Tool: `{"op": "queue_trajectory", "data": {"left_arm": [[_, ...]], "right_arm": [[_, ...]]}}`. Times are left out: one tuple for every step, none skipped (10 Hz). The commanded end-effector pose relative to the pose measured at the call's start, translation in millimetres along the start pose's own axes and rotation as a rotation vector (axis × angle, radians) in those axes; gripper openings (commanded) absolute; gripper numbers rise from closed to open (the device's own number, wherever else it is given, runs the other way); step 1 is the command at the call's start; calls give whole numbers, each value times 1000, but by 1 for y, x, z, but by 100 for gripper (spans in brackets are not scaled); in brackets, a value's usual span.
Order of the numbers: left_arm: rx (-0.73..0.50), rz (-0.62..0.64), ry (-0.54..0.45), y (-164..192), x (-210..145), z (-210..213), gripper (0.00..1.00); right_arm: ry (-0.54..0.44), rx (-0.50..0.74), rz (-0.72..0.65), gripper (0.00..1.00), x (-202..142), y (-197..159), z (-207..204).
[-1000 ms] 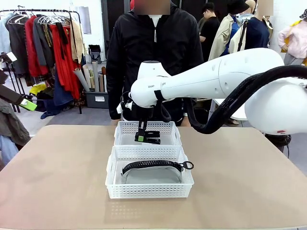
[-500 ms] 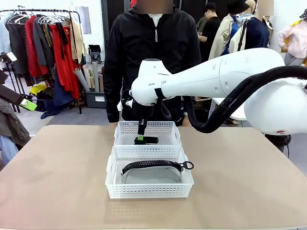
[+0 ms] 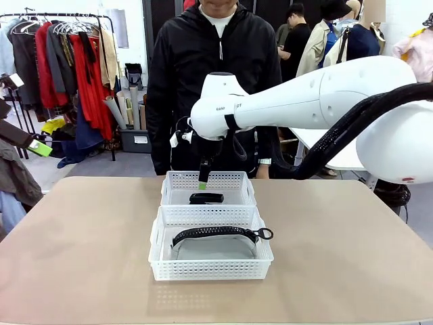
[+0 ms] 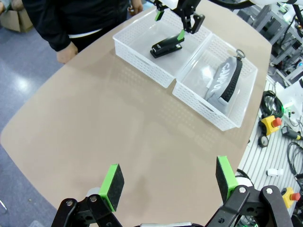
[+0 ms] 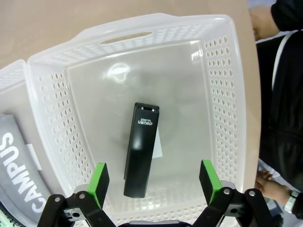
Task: Distribute items into two baskets.
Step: Place the picked Stapler into the Organizing basket as instructed by the person.
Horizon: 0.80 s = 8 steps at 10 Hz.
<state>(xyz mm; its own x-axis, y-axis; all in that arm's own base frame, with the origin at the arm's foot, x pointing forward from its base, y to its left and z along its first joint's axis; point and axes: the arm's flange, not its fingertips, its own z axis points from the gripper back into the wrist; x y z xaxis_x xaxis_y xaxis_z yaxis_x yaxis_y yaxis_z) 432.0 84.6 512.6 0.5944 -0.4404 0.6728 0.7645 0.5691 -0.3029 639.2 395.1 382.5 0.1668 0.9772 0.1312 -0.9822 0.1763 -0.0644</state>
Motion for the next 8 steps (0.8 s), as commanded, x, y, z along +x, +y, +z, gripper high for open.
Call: {"op": "queue_trajectory", "data": {"left_arm": [[0,-3,-1,-1,0,0,100],[0,-3,-1,-1,0,0,100],[0,-3,-1,-1,0,0,100],[0,-3,-1,-1,0,0,100],[0,-3,-1,-1,0,0,100],[0,-3,-1,-1,0,0,100],[0,-3,-1,-1,0,0,100],[0,-3,-1,-1,0,0,100]], "right_arm": [[-6,-3,-2,100,1,-1,-1],[-6,-3,-2,100,1,-1,-1],[-6,-3,-2,100,1,-1,-1],[-6,-3,-2,100,1,-1,-1],[-6,-3,-2,100,1,-1,-1],[-6,-3,-2,100,1,-1,-1],[-6,-3,-2,100,1,-1,-1],[-6,-3,-2,100,1,-1,-1]]}}
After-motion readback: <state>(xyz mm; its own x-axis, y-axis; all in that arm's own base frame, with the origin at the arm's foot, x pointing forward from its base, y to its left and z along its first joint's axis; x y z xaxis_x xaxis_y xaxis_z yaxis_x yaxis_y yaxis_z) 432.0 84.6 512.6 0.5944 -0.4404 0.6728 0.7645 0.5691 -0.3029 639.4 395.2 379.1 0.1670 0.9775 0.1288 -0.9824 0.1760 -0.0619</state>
